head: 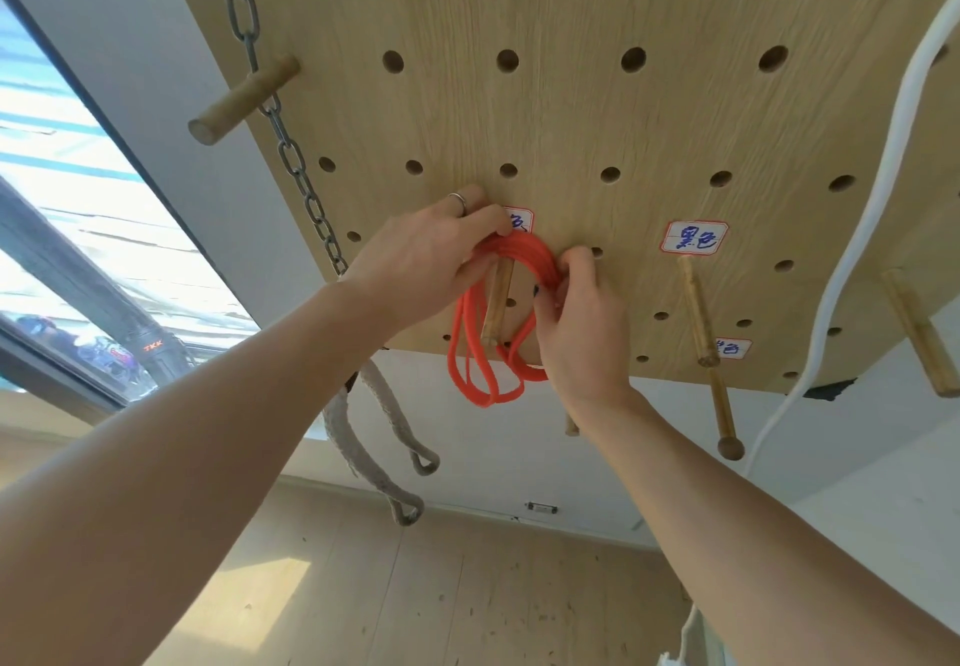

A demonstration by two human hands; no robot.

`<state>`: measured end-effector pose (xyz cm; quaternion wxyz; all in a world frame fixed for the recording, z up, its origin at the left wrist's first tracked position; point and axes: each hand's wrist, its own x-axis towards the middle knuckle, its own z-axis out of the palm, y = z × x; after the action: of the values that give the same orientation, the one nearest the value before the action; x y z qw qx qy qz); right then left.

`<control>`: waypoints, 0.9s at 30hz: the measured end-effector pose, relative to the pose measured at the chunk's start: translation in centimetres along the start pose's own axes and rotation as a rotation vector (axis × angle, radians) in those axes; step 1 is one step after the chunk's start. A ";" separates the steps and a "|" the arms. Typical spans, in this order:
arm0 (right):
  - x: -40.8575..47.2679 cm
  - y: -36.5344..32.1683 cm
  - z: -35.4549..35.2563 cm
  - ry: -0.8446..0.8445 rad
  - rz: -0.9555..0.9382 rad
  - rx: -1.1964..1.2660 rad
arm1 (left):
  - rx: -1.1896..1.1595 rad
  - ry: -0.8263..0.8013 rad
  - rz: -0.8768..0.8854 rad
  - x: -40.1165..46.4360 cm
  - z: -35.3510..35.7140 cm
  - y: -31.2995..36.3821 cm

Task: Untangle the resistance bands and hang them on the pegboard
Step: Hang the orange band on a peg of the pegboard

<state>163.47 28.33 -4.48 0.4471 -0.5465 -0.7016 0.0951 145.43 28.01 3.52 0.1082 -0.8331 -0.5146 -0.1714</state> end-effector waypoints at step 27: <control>-0.1 0.7 1.4 -0.033 -0.033 0.027 | 0.075 -0.107 -0.463 -3.7 6.0 0.5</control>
<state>162.92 29.03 -5.73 0.4442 -0.5272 -0.7166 0.1060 145.37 26.90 -3.42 0.0692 -0.6963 -0.7028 -0.1280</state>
